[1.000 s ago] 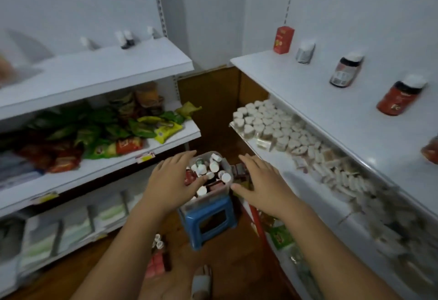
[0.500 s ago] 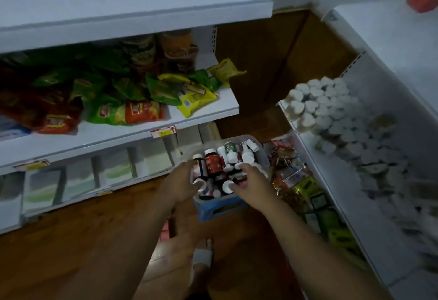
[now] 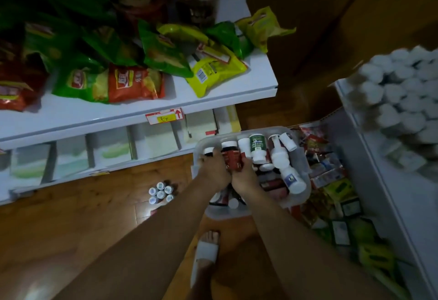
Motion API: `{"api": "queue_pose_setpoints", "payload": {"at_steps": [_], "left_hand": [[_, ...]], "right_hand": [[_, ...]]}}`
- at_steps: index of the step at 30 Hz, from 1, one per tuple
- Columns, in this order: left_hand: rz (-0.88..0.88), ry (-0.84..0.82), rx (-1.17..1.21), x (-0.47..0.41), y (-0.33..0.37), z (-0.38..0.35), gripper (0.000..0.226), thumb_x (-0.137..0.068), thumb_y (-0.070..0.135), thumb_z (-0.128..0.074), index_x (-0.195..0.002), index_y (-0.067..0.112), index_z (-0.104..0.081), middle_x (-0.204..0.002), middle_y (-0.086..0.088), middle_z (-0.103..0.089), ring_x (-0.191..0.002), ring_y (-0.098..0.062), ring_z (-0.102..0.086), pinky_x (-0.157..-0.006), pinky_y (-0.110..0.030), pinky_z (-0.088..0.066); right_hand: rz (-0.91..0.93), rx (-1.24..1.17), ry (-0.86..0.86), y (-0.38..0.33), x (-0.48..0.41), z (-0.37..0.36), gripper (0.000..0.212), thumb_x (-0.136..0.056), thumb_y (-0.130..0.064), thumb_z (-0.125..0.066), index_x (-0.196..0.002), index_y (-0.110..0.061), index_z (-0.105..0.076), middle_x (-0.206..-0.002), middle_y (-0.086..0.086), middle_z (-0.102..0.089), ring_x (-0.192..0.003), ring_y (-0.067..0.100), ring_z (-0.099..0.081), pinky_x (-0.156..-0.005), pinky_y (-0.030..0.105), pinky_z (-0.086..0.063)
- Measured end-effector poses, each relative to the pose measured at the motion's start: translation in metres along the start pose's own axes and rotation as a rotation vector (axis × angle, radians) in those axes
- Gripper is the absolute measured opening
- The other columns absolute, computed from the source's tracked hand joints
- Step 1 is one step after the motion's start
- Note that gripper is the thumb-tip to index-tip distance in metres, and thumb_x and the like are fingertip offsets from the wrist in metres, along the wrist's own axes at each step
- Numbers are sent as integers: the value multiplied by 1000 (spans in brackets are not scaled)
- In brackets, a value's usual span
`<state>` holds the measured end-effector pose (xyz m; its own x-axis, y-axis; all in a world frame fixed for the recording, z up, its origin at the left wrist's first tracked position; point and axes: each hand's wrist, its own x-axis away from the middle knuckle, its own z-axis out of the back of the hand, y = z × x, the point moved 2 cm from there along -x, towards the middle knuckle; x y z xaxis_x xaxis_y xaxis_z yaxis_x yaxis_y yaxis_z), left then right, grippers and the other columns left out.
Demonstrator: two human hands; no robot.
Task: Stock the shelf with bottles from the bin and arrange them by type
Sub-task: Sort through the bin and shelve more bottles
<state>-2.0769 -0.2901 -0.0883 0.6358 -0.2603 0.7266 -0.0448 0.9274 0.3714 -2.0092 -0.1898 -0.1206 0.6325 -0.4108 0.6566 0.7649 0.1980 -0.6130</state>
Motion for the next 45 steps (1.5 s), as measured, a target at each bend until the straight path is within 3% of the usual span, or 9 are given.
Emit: {"api": "queue_pose_setpoints", "payload": {"at_steps": [5, 12, 18, 25, 28, 31, 33, 38, 45], "left_hand": [[9, 144, 34, -11, 1, -14, 68, -98, 27, -53, -157, 24, -20, -141, -30, -49, -138, -49, -37, -117, -52, -29], [11, 109, 81, -6, 2, -13, 89, -95, 17, -63, -162, 35, -9, -156, -30, -22, -140, -56, -39, -112, -54, -41], [-28, 121, 169, -11, -2, -13, 92, -89, 21, -68, -161, 38, -14, -149, -24, -42, -138, -50, -43, -116, -57, -39], [-105, 254, 350, 2, -8, -11, 80, -86, -4, -68, -156, 23, -42, -154, -16, -40, -140, -37, -44, -118, -35, -37], [-124, 272, 442, 16, -3, -3, 80, -86, 4, -76, -157, 20, -41, -155, -10, -44, -135, -23, -50, -98, -10, -33], [-156, 243, 633, 40, 5, 17, 71, -90, 7, -79, -151, 15, -42, -128, 4, -57, -100, -5, -60, -75, -2, -44], [-188, 240, 788, 60, 8, 34, 69, -88, 7, -83, -147, 14, -47, -120, 4, -65, -90, 0, -64, -70, -11, -52], [-284, 67, 1311, 119, 47, 67, 56, -88, 17, -82, -140, 15, -62, -127, -15, -73, -113, -32, -73, -90, -47, -60], [-619, -309, 1439, 235, 181, 91, 51, -94, 27, -66, -141, 9, -61, -131, -20, -69, -116, -32, -66, -97, -44, -52]], "right_hand": [[-95, -4, -27, -2, -25, 4, 42, -86, -49, -53, -118, -23, -66, -102, 5, -72, -91, 28, -69, -88, 45, -58], [-132, -76, -9, -9, -10, 12, 66, -51, -64, -62, -104, -26, -72, -96, 2, -75, -92, 25, -70, -88, 44, -61], [-116, -245, 31, -18, 0, 19, 19, -79, -38, -71, -92, -24, -70, -93, 3, -74, -90, 24, -71, -86, 48, -62], [-246, -568, -27, -9, 16, 32, 20, -97, -30, -62, -117, -27, -62, -115, 9, -70, -105, 30, -70, -73, 38, -58], [-271, -686, -20, -12, 27, 41, 26, -98, -31, -61, -124, -24, -61, -119, 12, -69, -105, 30, -70, -68, 36, -56], [-267, -790, -28, -15, 50, 56, 28, -99, -29, -60, -126, -21, -61, -121, 15, -69, -105, 29, -70, -70, 37, -55], [-231, -873, -15, -20, 76, 72, 27, -99, -25, -58, -125, -20, -63, -119, 15, -71, -105, 29, -70, -74, 36, -54], [-6, -1188, -42, -53, 160, 134, 40, -93, -14, -59, -132, -19, -61, -122, 16, -73, -107, 29, -73, -83, 39, -57], [314, -1319, 73, -85, 276, 246, 57, -79, -6, -55, -135, -12, -60, -123, 17, -71, -105, 27, -71, -82, 38, -61]]}}
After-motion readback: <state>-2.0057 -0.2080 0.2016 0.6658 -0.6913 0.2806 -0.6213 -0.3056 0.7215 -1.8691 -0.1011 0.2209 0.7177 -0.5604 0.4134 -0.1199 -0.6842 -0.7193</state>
